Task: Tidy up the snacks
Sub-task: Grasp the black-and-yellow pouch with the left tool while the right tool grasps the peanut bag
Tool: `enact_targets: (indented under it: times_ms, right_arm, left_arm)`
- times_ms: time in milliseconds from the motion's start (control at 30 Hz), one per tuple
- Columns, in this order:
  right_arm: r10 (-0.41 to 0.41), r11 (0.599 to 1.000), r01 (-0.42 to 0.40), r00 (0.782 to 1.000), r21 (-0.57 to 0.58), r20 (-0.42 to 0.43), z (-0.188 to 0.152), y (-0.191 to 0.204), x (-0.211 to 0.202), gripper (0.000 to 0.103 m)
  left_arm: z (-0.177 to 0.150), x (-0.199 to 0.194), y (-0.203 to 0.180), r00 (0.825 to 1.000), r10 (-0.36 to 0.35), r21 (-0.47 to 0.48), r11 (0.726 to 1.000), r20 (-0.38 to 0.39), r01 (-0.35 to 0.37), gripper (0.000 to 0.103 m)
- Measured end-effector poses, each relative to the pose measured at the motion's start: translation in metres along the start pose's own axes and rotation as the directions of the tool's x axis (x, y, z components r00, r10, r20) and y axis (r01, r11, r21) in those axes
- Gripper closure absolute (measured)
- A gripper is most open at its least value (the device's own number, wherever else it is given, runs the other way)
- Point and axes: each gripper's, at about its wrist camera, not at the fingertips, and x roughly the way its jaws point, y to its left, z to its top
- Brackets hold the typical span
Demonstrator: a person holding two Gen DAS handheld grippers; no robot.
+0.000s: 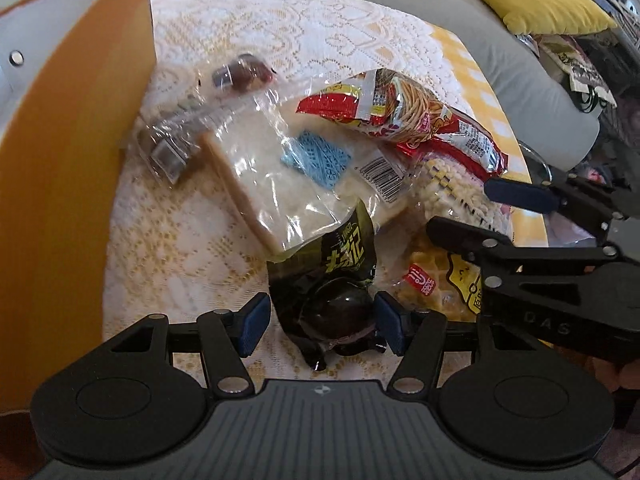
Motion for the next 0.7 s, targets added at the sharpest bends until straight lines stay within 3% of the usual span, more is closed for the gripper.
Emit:
enact_targets:
  times_ms: [167,333,433,700]
  right_arm:
    - [-0.022,1.000,0.022,1.000,-0.006,-0.021,-0.002,0.000,0.011,0.035]
    - [-0.048,0.999,0.047,0.998,-0.019,-0.028,-0.004,0.001,0.015,0.035]
    - [-0.072,0.997,0.072,0.997,-0.016,-0.016,-0.004,0.000,0.013,0.048]
    - [-0.073,0.997,0.074,0.996,-0.021,0.048,-0.001,0.002,0.001,0.065]
  left_arm:
    - [-0.001,0.007,0.005,0.999,-0.029,-0.025,0.999,-0.019,0.028,0.031]
    - [-0.002,0.007,-0.005,1.000,0.004,0.035,0.999,-0.007,-0.003,0.031]
    - [-0.002,0.010,-0.013,1.000,0.031,0.081,0.996,0.002,-0.031,0.030]
    - [-0.008,0.012,-0.024,0.997,0.077,0.167,0.983,0.014,-0.078,0.031]
